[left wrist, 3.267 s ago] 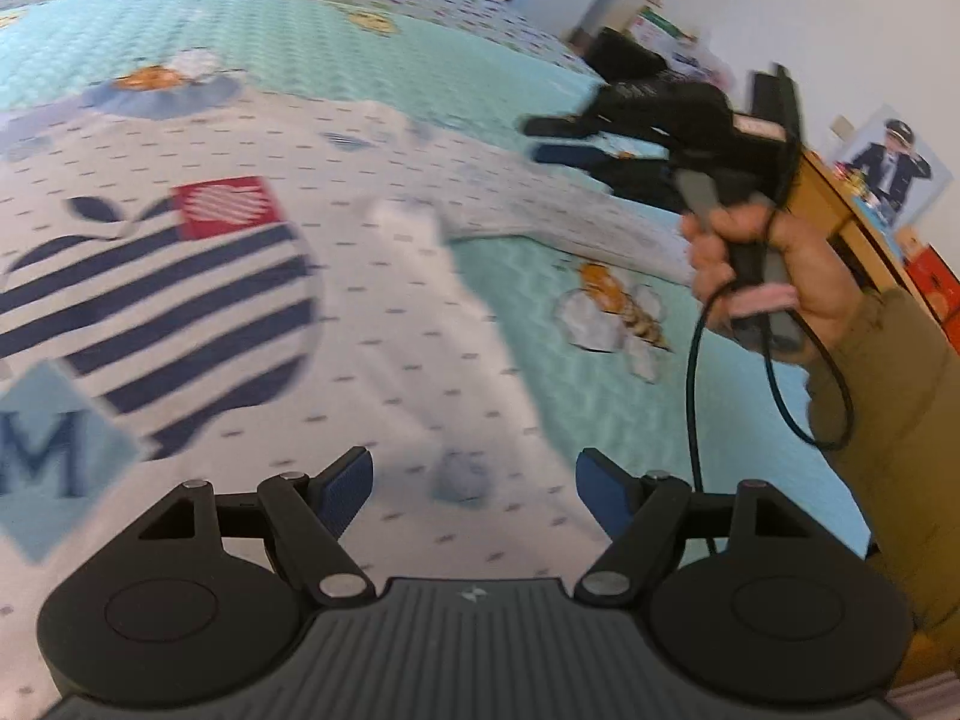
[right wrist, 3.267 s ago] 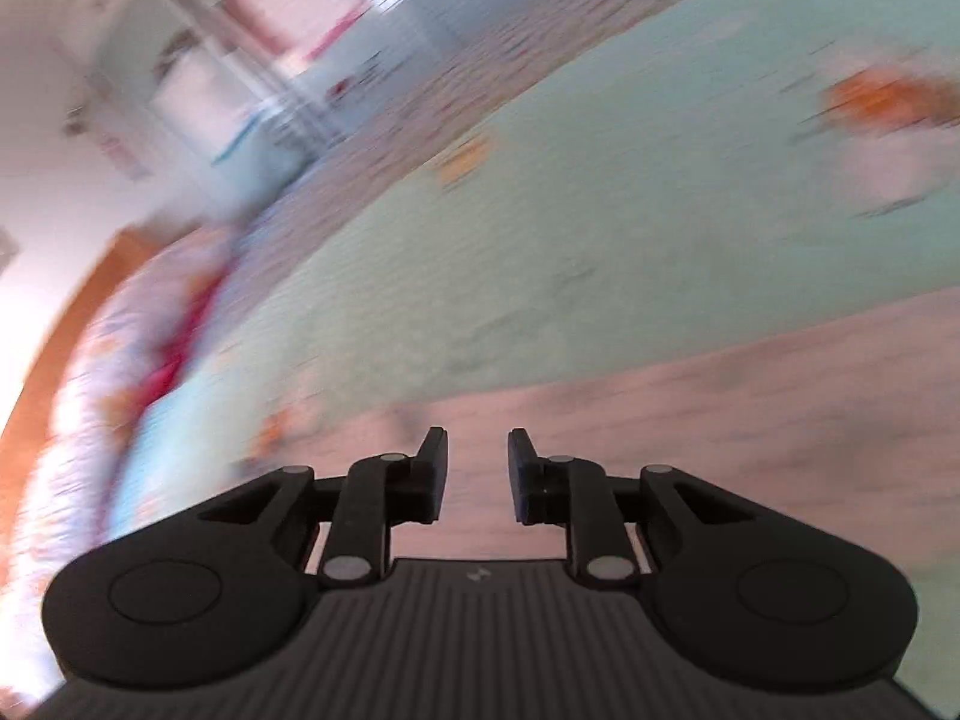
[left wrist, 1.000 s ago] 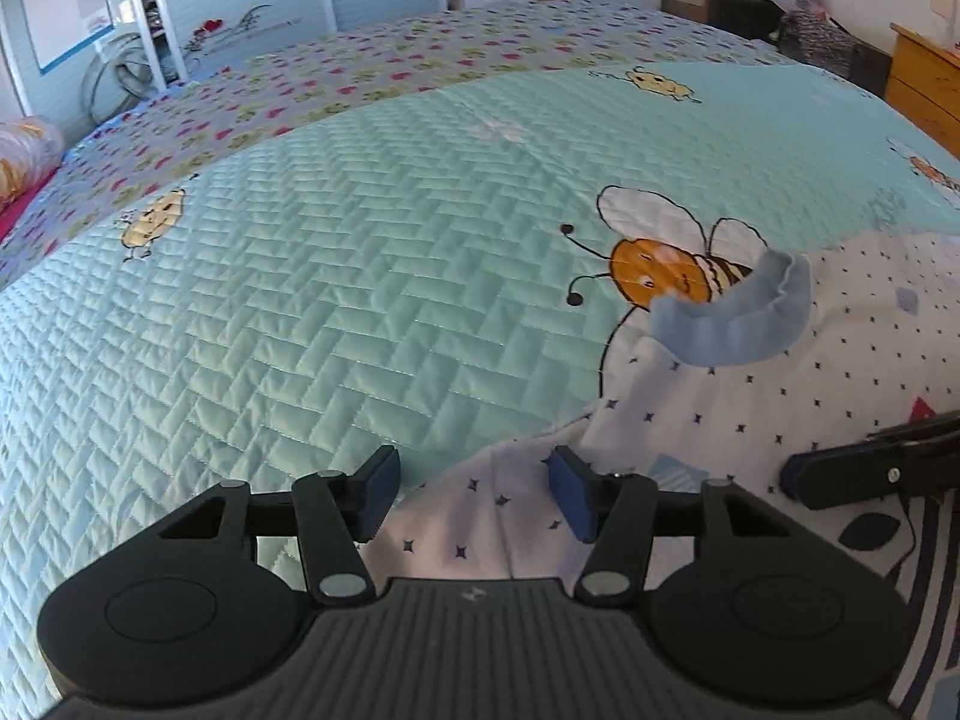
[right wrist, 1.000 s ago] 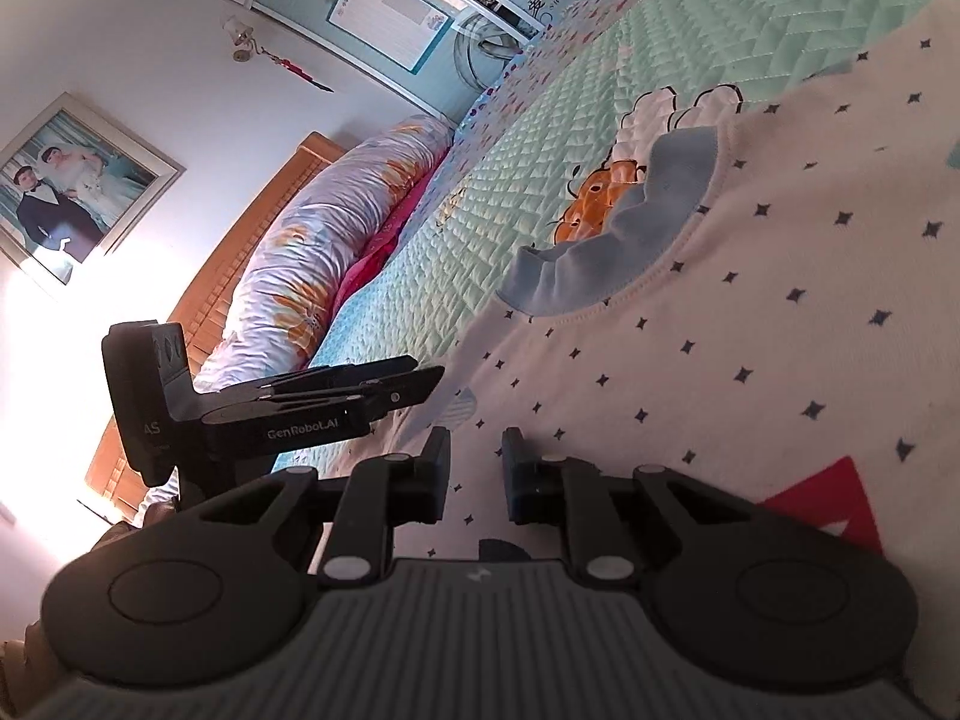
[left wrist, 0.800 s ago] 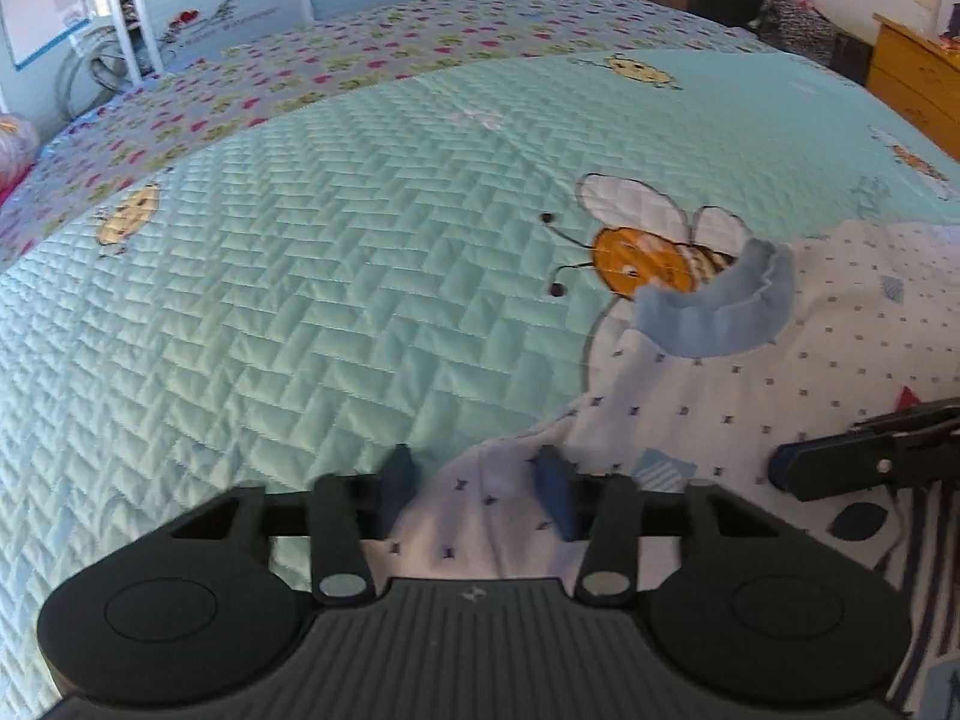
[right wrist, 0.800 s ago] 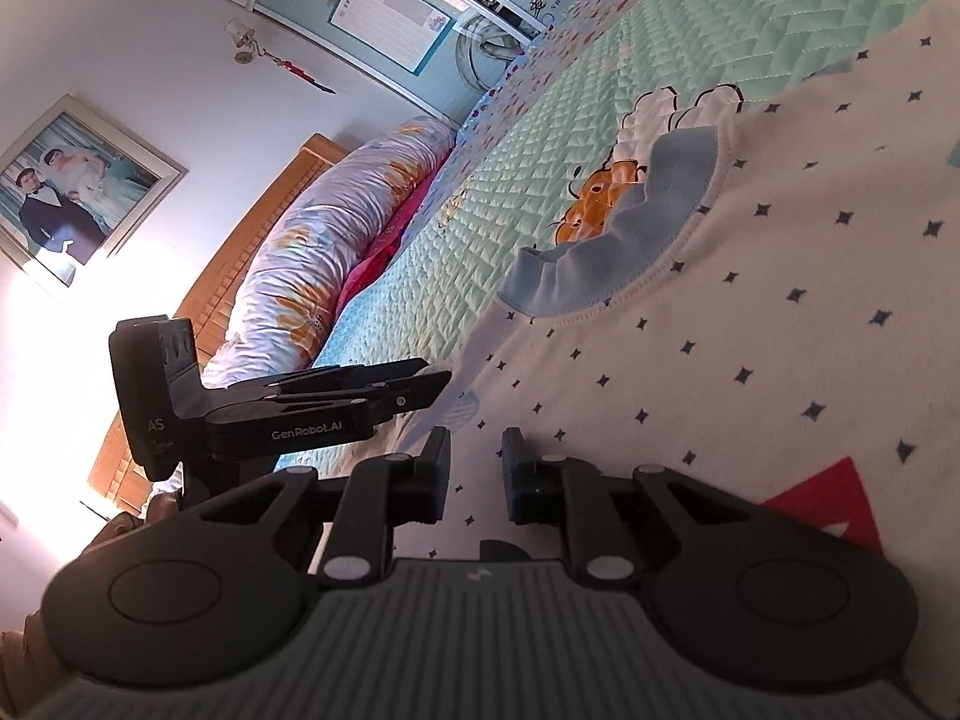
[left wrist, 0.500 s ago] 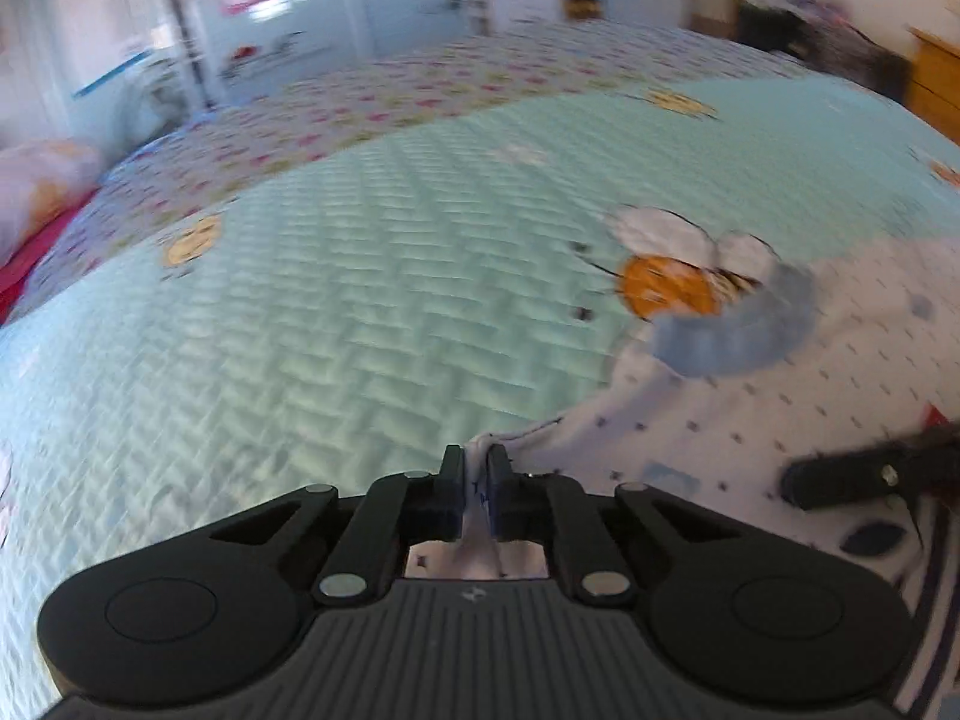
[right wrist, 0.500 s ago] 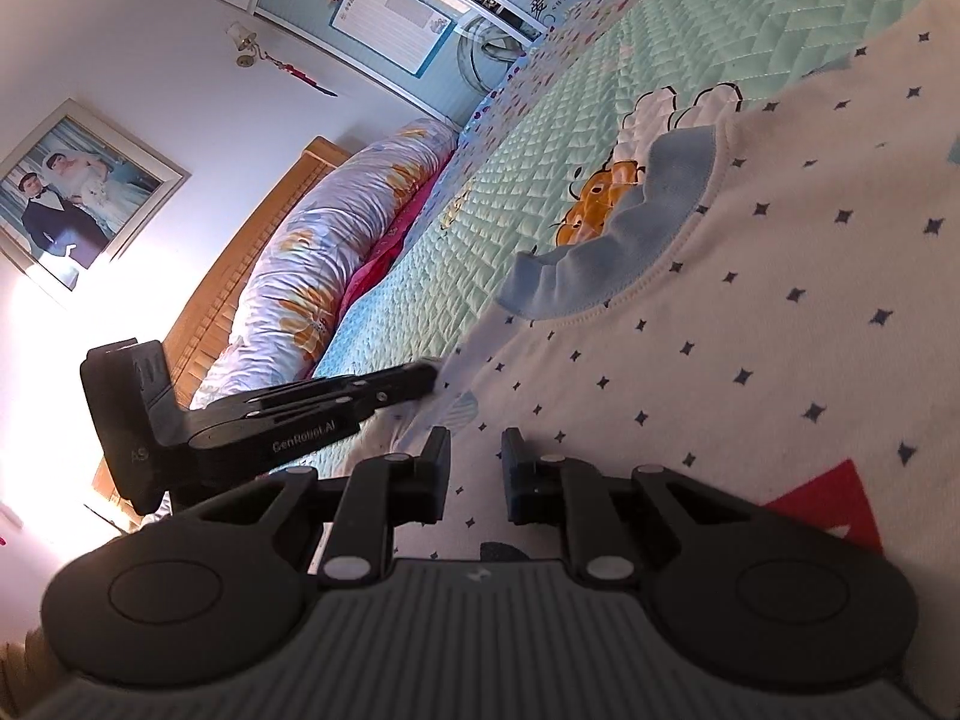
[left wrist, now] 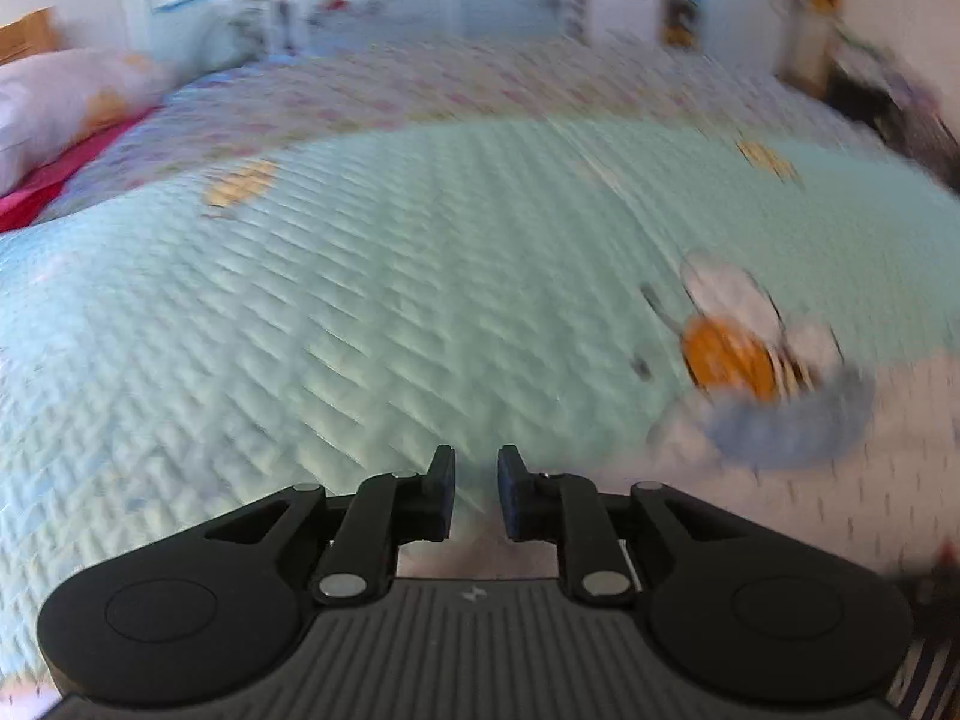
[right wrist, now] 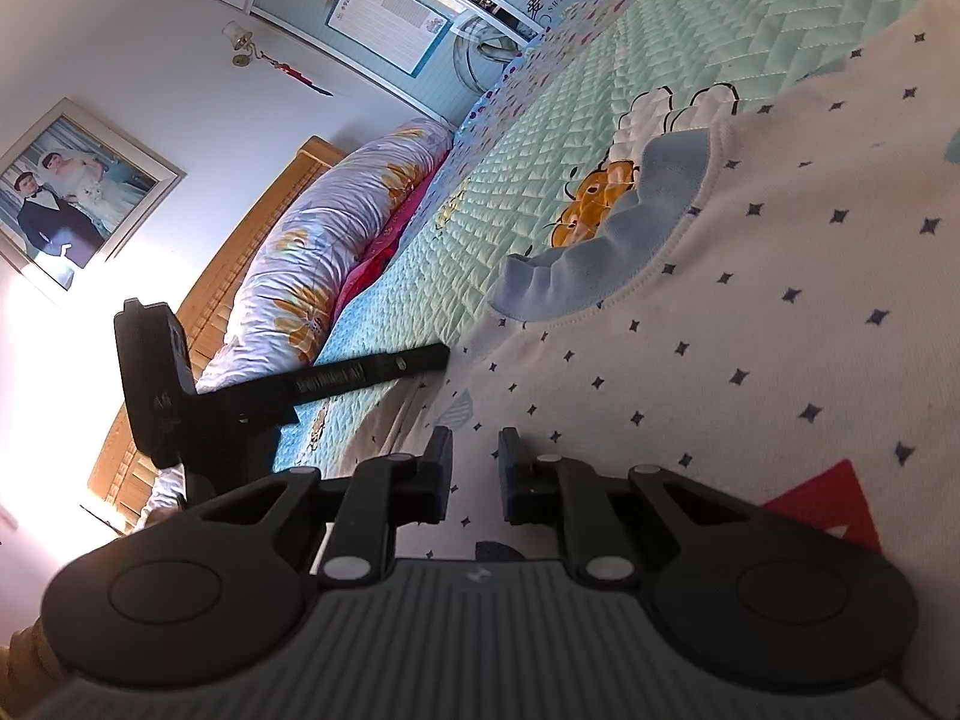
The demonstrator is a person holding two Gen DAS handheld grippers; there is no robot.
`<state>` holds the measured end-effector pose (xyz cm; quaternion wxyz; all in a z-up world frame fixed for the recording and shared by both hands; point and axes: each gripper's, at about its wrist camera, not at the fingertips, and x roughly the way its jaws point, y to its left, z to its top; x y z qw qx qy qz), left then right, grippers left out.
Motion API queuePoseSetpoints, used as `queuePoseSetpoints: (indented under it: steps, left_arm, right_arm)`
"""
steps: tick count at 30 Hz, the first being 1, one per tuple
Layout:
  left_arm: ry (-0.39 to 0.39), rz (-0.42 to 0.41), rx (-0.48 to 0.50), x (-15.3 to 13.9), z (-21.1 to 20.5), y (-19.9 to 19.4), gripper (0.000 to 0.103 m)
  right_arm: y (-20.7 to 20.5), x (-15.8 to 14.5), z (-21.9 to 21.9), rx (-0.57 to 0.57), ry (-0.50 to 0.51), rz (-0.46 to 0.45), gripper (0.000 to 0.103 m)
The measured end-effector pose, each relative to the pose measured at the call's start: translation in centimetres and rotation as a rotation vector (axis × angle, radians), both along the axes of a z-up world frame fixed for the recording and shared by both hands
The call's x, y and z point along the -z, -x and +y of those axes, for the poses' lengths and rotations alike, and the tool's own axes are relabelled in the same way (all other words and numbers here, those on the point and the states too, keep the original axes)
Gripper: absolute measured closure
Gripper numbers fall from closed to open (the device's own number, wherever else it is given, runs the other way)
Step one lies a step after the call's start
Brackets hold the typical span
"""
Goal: Fold clothes
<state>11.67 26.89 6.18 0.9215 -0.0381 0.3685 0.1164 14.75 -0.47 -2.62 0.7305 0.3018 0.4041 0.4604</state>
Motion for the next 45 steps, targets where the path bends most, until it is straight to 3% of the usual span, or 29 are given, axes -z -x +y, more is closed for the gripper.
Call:
queuePoseSetpoints:
  steps: [4, 9, 11, 18, 21, 24, 25, 27, 31, 32, 36, 37, 40, 45]
  left_arm:
    - [0.097, -0.063, -0.058, -2.1, 1.1, 1.5, 0.085]
    - [0.194, 0.038, 0.141, -1.3, -1.3, 2.1, 0.083]
    - [0.217, 0.085, 0.184, -0.3, -2.2, 1.7, 0.065]
    - [0.008, 0.094, 0.012, 0.6, -4.1, -0.9, 0.07]
    - [-0.052, 0.058, -0.001, -0.9, -6.5, 0.3, 0.07]
    - [-0.064, 0.017, 0.012, -2.7, -9.0, 2.8, 0.069]
    - [-0.052, 0.008, 0.024, -3.1, -9.8, 3.6, 0.067]
    - [0.023, 0.012, 0.081, -3.6, -11.7, 5.7, 0.066]
    - [0.22, 0.025, 0.222, -3.7, -16.5, 9.9, 0.063]
    - [0.245, 0.022, 0.258, -3.6, -18.2, 10.6, 0.063]
    - [0.312, 0.018, 0.354, -2.7, -24.3, 11.3, 0.062]
    - [0.332, 0.023, 0.363, -2.4, -25.6, 11.0, 0.061]
    - [0.406, 0.06, 0.369, -1.2, -28.1, 9.6, 0.061]
    - [0.334, 0.079, 0.317, 0.0, -29.8, 9.3, 0.061]
  right_arm:
    - [0.0, 0.1, 0.1, 0.001, 0.0, 0.001, 0.088]
    - [-0.2, 0.3, 0.0, 0.001, -0.014, 0.008, 0.088]
    - [-0.3, 0.4, -0.1, 0.0, -0.024, 0.014, 0.088]
    - [-0.4, 0.3, 0.2, 0.0, -0.016, 0.014, 0.088]
    - [-0.3, 0.0, 0.6, 0.004, 0.016, 0.004, 0.089]
    - [0.0, -1.1, 0.2, 0.022, 0.066, 0.023, 0.085]
    - [0.4, -1.9, -0.6, 0.047, 0.092, 0.029, 0.081]
    - [1.9, -3.3, -3.9, 0.094, 0.046, 0.043, 0.072]
    - [6.4, -5.7, -14.5, 0.243, -0.053, 0.025, 0.057]
    - [7.4, -5.7, -17.0, 0.29, -0.055, 0.038, 0.05]
    - [8.7, -3.9, -24.9, 0.457, 0.013, 0.144, 0.048]
    - [8.5, -3.1, -26.1, 0.501, 0.036, 0.188, 0.048]
    - [7.6, -1.2, -27.6, 0.525, -0.026, 0.274, 0.049]
    - [5.3, -1.0, -24.8, 0.426, -0.003, 0.313, 0.048]
